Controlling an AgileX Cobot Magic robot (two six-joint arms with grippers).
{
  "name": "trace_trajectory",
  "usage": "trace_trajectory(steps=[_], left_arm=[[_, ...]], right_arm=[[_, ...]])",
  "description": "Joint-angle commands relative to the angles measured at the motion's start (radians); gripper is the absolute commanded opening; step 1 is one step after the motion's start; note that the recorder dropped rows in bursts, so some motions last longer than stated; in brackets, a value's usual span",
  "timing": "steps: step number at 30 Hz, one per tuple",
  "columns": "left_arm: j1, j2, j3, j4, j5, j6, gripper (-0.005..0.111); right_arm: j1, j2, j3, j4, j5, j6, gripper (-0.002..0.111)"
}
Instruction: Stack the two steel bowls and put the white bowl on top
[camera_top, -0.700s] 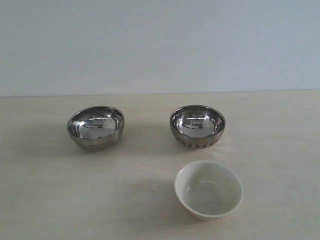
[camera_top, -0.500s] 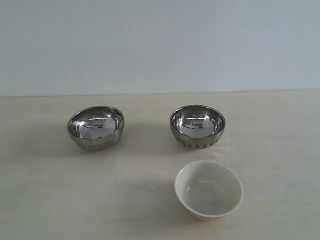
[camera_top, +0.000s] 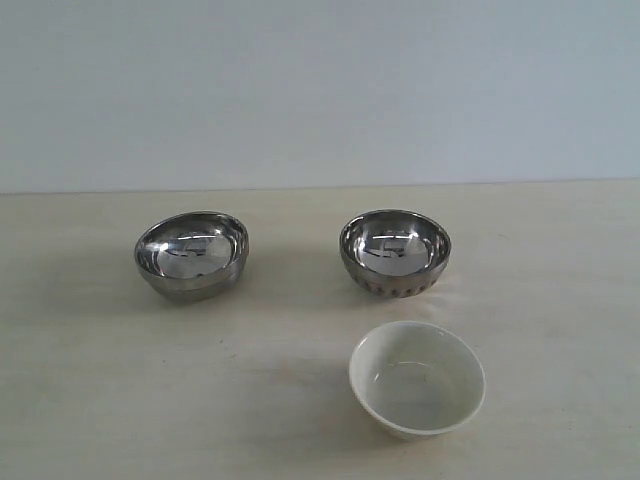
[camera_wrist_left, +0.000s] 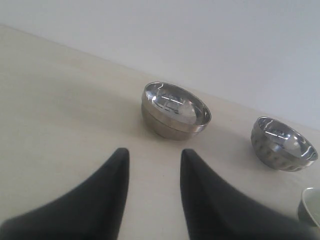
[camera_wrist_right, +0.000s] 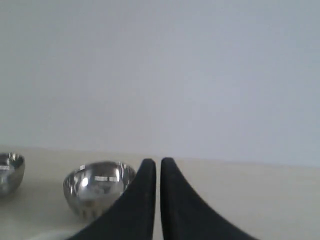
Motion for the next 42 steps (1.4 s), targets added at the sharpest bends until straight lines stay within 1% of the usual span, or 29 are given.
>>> trace_trajectory(steps=[1,7,10,12,16,17,20,21,22,23,24,25,26,27,28,29,33,35,37,40,42], left_arm=[[0.003,-0.003,0.004,-0.003,-0.003,0.001,0.032],[0.003,-0.003,0.004,-0.003,-0.003,0.001,0.032],[0.003,-0.003,0.004,-0.003,-0.003,0.001,0.032],[0.003,-0.003,0.004,-0.003,-0.003,0.001,0.032],[0.003,-0.003,0.004,-0.003,-0.003,0.001,0.032],[0.003,-0.003,0.004,-0.003,-0.003,0.001,0.032],[0.003,-0.003,0.004,-0.003,-0.003,0.001,0.032],[0.003,-0.003,0.004,-0.003,-0.003,0.001,0.032],[0.003,-0.003,0.004,-0.003,-0.003,0.001,0.032],[0.003,-0.003,0.004,-0.003,-0.003,0.001,0.032],[0.003,-0.003,0.004,-0.003,-0.003,0.001,0.032],[0.003,-0.003,0.004,-0.003,-0.003,0.001,0.032],[0.003,-0.003,0.004,-0.003,-0.003,0.001,0.032],[0.003,-0.003,0.004,-0.003,-0.003,0.001,0.032],[0.003,-0.003,0.004,-0.003,-0.003,0.001,0.032],[0.003,-0.003,0.004,-0.003,-0.003,0.001,0.032],[0.003,-0.003,0.004,-0.003,-0.003,0.001,0.032],[0.003,-0.003,0.004,-0.003,-0.003,0.001,0.032],[0.003,-0.003,0.004,-0.003,-0.003,0.001,0.032],[0.003,-0.003,0.004,-0.003,-0.003,0.001,0.032],[0.003,-0.003,0.004,-0.003,-0.003,0.001,0.032]], right_arm=[[-0.004,-0.007,-0.001,-0.008,-0.256,-0.002,0.0],[-0.004,-0.007,-0.001,-0.004,-0.589,0.096,0.0],[-0.004,-0.007,-0.011,-0.004,-0.654,0.183,0.0],[-0.004,-0.007,-0.059,-0.009,-0.598,0.216,0.0],[-0.004,0.007,-0.213,-0.066,-0.36,0.223,0.0],[-0.004,0.038,-0.292,-0.096,-0.29,0.223,0.0],[-0.004,0.109,-0.385,-0.159,-0.243,0.225,0.0],[-0.004,0.171,-0.444,-0.195,-0.215,0.246,0.005],[-0.004,0.206,-0.468,-0.206,-0.202,0.261,0.01],[-0.004,0.28,-0.517,-0.221,-0.179,0.301,0.028],[-0.004,0.312,-0.541,-0.221,-0.167,0.327,0.039],[-0.004,0.394,-0.58,-0.221,-0.15,0.351,0.067],[-0.004,0.437,-0.596,-0.221,-0.15,0.365,0.081],[0.006,0.516,-0.624,-0.224,-0.142,0.387,0.099],[0.015,0.561,-0.636,-0.231,-0.133,0.387,0.103],[0.045,0.656,-0.671,-0.263,-0.102,0.386,0.105],[0.158,0.868,-0.758,-0.263,-0.037,0.386,0.105],[0.243,1.011,-0.819,-0.263,-0.019,0.388,0.105],[0.325,1.153,-0.878,-0.263,-0.021,0.388,0.105],[0.396,1.272,-0.917,-0.261,-0.04,0.388,0.105],[0.421,1.349,-0.928,-0.226,-0.069,0.4,0.105]])
